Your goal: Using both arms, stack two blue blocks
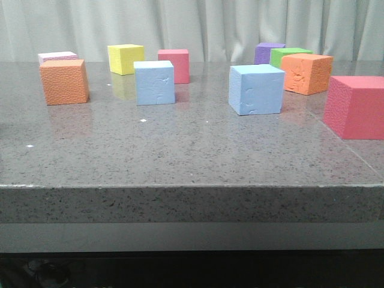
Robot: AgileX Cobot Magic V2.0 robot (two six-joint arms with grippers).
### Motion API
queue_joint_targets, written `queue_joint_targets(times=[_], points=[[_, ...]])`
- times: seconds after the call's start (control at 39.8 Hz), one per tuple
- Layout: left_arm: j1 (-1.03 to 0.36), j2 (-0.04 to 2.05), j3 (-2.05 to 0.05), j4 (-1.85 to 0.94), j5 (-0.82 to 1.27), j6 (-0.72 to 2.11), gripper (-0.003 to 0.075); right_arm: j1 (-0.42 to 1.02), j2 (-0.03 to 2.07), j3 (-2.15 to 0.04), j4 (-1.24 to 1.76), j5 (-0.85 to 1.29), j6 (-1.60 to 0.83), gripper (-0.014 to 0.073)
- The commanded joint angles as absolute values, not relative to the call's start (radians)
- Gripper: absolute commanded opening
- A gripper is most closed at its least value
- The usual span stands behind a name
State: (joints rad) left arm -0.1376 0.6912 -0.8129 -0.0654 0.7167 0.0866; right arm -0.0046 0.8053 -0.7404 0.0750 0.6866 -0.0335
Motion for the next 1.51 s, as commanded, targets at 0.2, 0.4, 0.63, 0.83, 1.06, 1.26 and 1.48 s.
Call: queue_joint_targets(times=[0.2,0.4,0.63,0.83,1.06,1.26,1.48], points=[[-0.425,0.694,-0.845,-0.045,0.653,0.083,0.0510,0.106,0.930,-0.932,0.110,0.729,-0.080,0.0632],[-0.463,0.694,-0.845,-0.043,0.653,0.083,0.0470,0.200,1.106,-1.097,0.110,0.777,-0.098,0.0632],[-0.463,0.694,-0.845,-0.041,0.653,0.083,0.0414,0.294,1.316,-1.270,0.110,0.778,-0.097,0.0632],[-0.463,0.694,-0.845,-0.041,0.653,0.083,0.0398,0.323,1.505,-1.448,0.109,0.817,-0.042,0.0632],[-0.463,0.694,-0.845,-0.041,0.653,0.083,0.0398,0.323,1.660,-1.607,0.099,0.833,0.071,0.0632],[-0.463,0.694,-0.845,-0.041,0.653,0.083,0.0398,0.337,1.782,-1.724,0.098,0.884,0.096,0.0632],[-0.463,0.694,-0.845,-0.038,0.653,0.083,0.0398,0.342,1.865,-1.768,0.092,0.922,0.125,0.0632]])
